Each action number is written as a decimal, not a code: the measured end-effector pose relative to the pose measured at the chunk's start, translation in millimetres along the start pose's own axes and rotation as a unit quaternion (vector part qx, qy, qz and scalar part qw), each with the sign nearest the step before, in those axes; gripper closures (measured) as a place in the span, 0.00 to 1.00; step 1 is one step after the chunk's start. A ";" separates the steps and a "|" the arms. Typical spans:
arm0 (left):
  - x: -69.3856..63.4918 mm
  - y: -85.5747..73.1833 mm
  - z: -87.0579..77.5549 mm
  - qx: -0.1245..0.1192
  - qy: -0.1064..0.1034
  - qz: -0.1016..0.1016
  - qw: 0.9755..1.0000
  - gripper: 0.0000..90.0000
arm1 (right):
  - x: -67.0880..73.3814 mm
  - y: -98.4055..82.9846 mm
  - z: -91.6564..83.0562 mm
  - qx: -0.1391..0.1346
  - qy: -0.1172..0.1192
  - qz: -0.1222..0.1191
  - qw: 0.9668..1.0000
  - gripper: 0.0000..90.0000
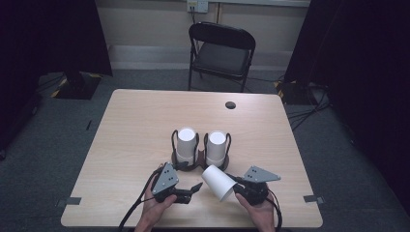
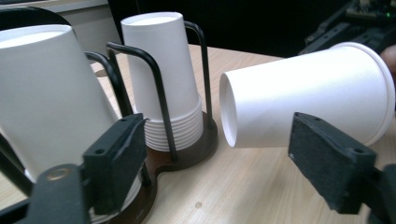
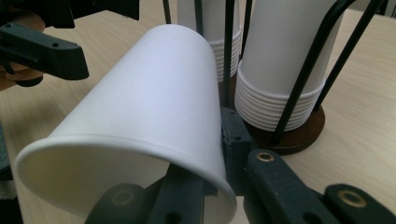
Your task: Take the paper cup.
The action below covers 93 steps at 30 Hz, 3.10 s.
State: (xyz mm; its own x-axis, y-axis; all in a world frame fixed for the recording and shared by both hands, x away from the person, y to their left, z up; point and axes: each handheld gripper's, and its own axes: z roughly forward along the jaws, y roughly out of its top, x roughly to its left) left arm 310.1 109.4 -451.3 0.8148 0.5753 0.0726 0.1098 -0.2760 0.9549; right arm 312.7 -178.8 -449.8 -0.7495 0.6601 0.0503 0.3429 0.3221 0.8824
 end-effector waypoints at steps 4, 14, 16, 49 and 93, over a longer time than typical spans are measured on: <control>-5.8 -1.3 5.6 0.016 -0.004 0.026 1.000 0.19 | -4.9 4.4 0.8 0.025 0.010 0.006 1.000 0.97; -12.8 0.9 11.4 0.033 -0.026 0.067 0.997 0.18 | -10.8 18.4 3.9 0.093 0.039 0.014 0.995 0.97; -14.1 1.6 12.0 0.037 -0.027 0.074 0.996 0.18 | -11.4 19.3 4.5 0.099 0.040 0.014 0.994 0.97; -44.9 6.9 34.3 0.083 -0.045 0.208 0.974 0.14 | -11.8 46.9 28.9 0.209 0.089 0.010 0.974 0.97; -60.8 14.2 49.6 0.076 -0.012 0.195 0.978 0.23 | -4.0 46.7 44.8 0.200 0.116 0.052 0.971 0.99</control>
State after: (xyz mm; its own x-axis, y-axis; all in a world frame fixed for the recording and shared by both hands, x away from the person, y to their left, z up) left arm 290.4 32.3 -456.4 0.8242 0.3856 0.4148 -0.1310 -0.5829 0.8020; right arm 357.1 -136.0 -429.7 -0.7907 0.5472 0.2745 0.5815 0.5311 0.6163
